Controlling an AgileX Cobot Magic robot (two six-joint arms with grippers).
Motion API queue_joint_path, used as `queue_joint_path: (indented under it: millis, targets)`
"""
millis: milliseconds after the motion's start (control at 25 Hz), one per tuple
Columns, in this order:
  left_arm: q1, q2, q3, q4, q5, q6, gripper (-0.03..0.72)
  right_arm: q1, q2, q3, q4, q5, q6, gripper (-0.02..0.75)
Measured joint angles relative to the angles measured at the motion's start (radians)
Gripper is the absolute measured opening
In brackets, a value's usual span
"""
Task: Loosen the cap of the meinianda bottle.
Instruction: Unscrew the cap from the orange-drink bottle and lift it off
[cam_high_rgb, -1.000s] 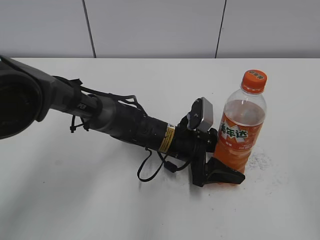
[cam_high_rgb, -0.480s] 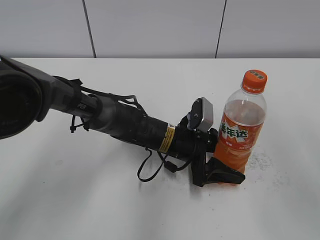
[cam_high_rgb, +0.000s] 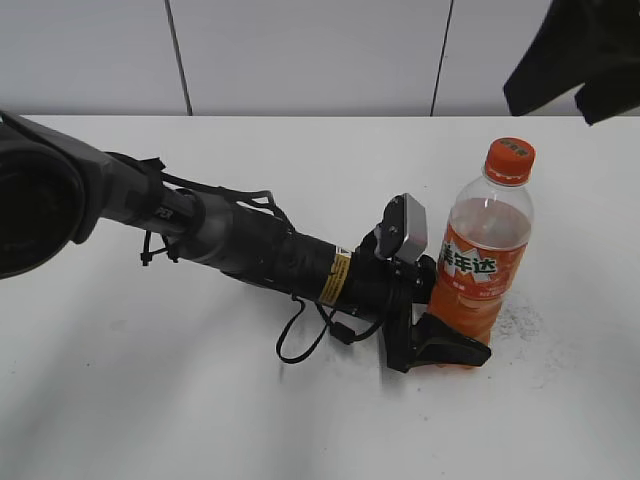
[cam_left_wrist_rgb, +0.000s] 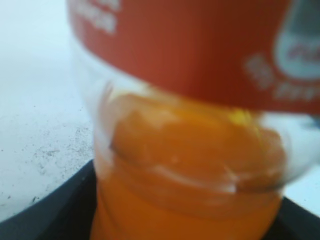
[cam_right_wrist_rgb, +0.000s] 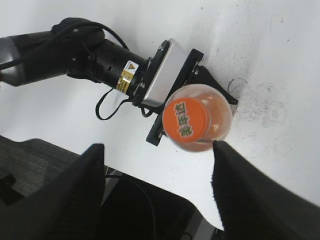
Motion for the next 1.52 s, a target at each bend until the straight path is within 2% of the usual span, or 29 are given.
queue_joint_path:
  millis: [160,760,880,1000,1160,1280,1520]
  targets:
    - [0.0,0.0,0.0,-0.001,0.0,0.0,0.554,0.01,0.095,-0.043,-0.047,-0.001,0.017,0.493]
    - [0.0,0.0,0.0,-0.004,0.002,0.005,0.554,0.011,0.194,-0.046,-0.067,-0.001,-0.028,0.483]
    - [0.0,0.0,0.0,-0.004,0.002,0.006,0.554,0.011,0.197,-0.046,-0.07,-0.001,-0.029,0.4]
    - [0.0,0.0,0.0,-0.004,0.003,0.006,0.554,0.011,0.197,-0.046,-0.069,-0.001,-0.037,0.262]
    - [-0.001,0.0,0.0,-0.004,0.005,0.006,0.554,0.013,0.197,-0.046,-0.069,0.0,-0.097,0.262]
    - [-0.001,0.0,0.0,-0.002,0.008,0.006,0.554,0.013,0.196,-0.046,-0.068,0.0,-0.262,0.262]
    - [-0.001,0.0,0.0,0.004,0.009,0.007,0.554,0.013,0.191,-0.046,-0.061,0.005,-0.753,0.262]
